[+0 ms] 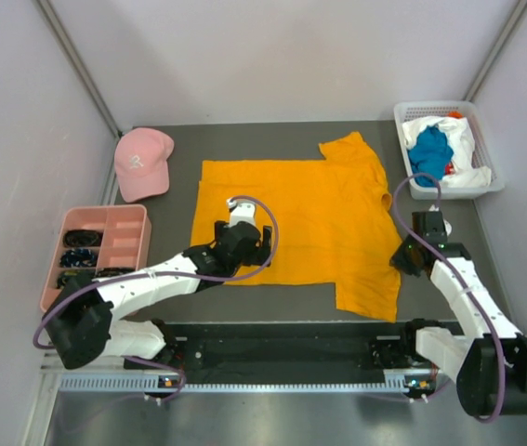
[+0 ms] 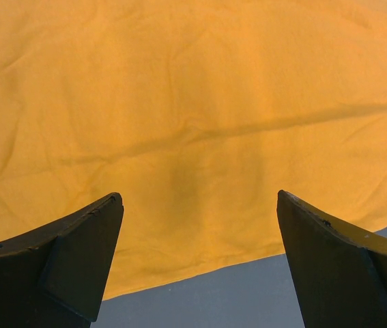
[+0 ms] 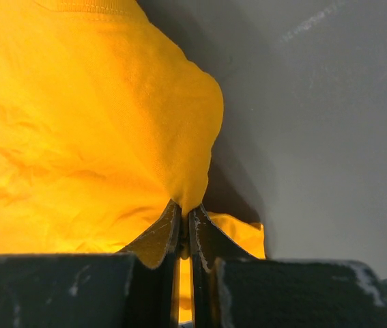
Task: Fold and stack the t-shirts
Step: Flatten out the tshirt
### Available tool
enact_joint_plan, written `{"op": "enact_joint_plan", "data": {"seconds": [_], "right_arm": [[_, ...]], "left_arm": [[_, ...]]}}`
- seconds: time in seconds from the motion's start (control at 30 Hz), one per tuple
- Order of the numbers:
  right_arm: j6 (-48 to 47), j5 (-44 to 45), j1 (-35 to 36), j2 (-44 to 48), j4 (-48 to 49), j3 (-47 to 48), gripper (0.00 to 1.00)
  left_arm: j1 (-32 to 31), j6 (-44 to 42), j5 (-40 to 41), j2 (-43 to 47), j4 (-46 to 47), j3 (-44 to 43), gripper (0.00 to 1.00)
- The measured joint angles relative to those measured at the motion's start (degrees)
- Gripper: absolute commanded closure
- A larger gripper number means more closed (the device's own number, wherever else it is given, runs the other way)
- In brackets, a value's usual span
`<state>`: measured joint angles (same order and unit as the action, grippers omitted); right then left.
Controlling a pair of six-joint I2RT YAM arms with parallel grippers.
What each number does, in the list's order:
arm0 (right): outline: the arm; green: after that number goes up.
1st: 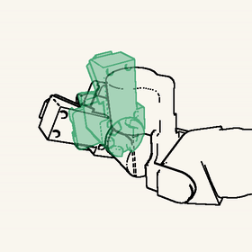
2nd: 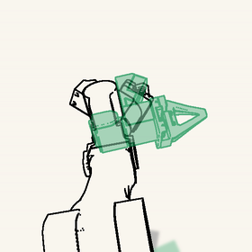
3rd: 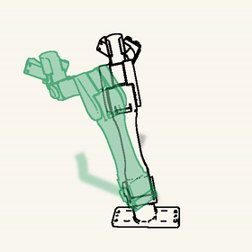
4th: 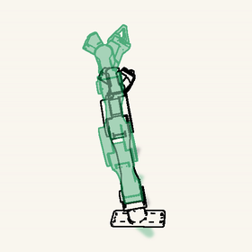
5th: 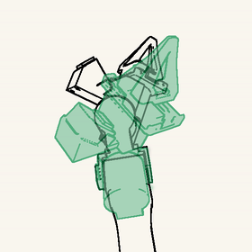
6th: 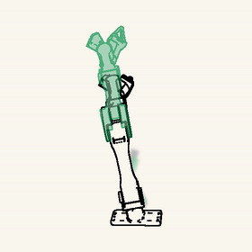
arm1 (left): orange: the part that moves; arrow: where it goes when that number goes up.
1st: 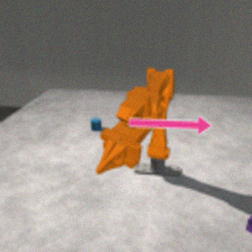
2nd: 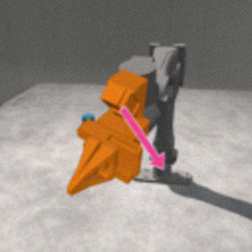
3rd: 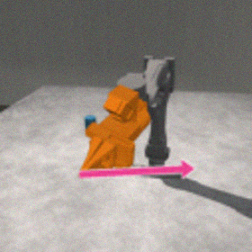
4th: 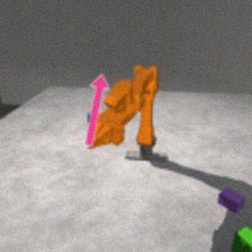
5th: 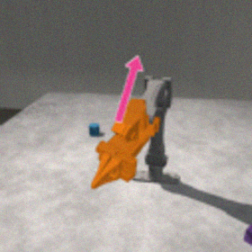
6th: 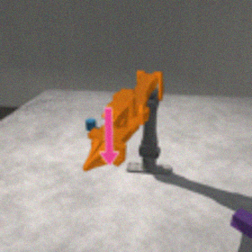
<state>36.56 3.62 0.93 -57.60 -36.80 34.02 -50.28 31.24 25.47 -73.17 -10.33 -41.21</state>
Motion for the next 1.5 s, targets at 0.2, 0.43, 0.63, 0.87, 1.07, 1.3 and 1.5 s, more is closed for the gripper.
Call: {"op": "enact_joint_plan", "data": {"seconds": [0.2, 0.43, 0.63, 0.87, 1.07, 1.3, 1.5], "right_arm": [[1.9, 2.4, 0.0, 1.5, -0.6, 0.0, 1.00], [2.5, 2.8, 0.0, -1.7, 0.6, 0.0, 0.73], [2.5, 3.5, 0.0, -2.7, 1.2, 0.1, 0.64], [1.9, 10.8, 0.0, -0.1, -1.7, 6.3, 0.34], [-1.1, 14.5, 0.0, -0.7, 0.0, 13.4, 0.32], [-6.6, 7.6, 0.0, -9.0, 9.9, 15.0, 0.30], [-10.6, -3.2, -0.1, -24.5, 17.8, 23.8, 0.29]], "left_arm": [[0.0, 0.3, 0.3, 0.1, -0.5, 0.0, 0.01], [0.0, 0.3, 1.2, 0.7, -0.9, 0.0, 0.01], [0.0, 0.3, 1.2, 0.7, -1.3, 0.0, 0.01], [0.0, 0.2, 1.6, 0.7, -1.3, 0.0, 0.01], [0.0, 0.1, 1.6, 0.7, -1.3, 0.0, 0.01], [0.0, -0.3, 1.6, 0.2, -1.3, -0.7, 0.01], [0.0, -0.6, 1.4, -0.2, -1.1, -1.1, 0.01]]}}
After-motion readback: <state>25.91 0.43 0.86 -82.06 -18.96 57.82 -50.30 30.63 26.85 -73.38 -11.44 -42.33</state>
